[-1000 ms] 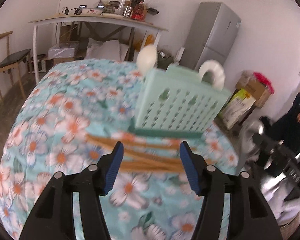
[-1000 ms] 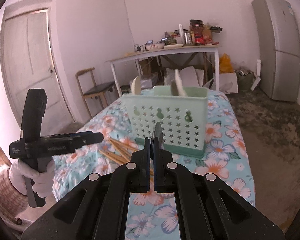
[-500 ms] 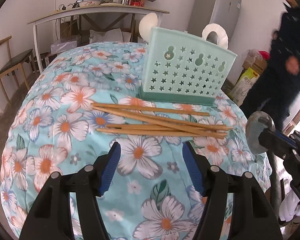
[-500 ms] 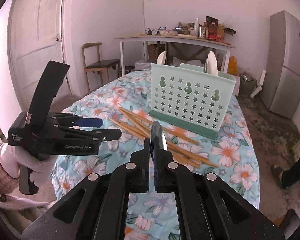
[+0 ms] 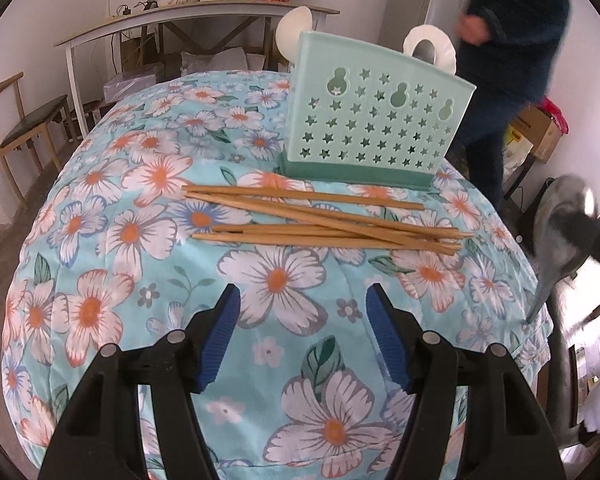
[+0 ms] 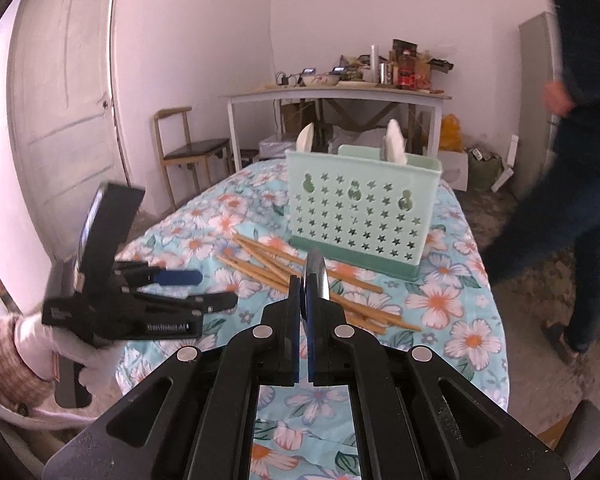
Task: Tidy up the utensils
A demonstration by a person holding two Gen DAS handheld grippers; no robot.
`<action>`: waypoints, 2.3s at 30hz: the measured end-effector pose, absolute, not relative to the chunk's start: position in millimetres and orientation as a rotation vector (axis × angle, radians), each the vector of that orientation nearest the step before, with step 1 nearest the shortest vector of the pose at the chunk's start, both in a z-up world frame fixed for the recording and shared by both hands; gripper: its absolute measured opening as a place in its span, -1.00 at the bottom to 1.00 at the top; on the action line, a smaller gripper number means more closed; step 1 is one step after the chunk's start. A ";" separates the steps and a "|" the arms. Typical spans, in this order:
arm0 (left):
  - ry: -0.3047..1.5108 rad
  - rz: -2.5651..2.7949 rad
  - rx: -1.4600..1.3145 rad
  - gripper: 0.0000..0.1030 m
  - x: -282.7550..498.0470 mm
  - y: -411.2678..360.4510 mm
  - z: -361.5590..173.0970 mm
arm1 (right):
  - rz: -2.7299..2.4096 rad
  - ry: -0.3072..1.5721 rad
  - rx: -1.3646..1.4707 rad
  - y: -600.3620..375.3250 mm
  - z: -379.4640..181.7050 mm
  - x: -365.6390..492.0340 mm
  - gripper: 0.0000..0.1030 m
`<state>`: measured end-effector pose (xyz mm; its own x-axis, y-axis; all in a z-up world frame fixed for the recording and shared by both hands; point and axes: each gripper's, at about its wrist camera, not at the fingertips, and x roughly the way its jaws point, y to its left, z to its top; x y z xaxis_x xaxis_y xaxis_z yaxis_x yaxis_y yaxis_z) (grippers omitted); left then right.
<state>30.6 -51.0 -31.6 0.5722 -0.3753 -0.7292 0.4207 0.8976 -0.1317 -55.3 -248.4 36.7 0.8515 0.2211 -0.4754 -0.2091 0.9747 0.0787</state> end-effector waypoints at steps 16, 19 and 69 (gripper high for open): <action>0.865 -0.452 0.195 0.34 22.4 -69.6 -46.8 | 0.266 0.408 0.208 -295.4 79.0 -53.8 -0.98; 0.875 -0.462 0.209 0.35 23.6 -70.8 -51.4 | 0.285 0.374 0.226 -300.4 94.9 -50.3 -0.98; 0.863 -0.524 0.151 0.62 30.7 -69.4 -61.3 | 0.523 0.289 0.316 -304.0 126.6 80.2 0.06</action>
<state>30.7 -69.4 -61.3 0.5335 -0.3778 -0.7567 0.4970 0.8640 -0.0809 80.2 -304.0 126.6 0.8283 0.5277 -0.1880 -0.4399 0.8206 0.3649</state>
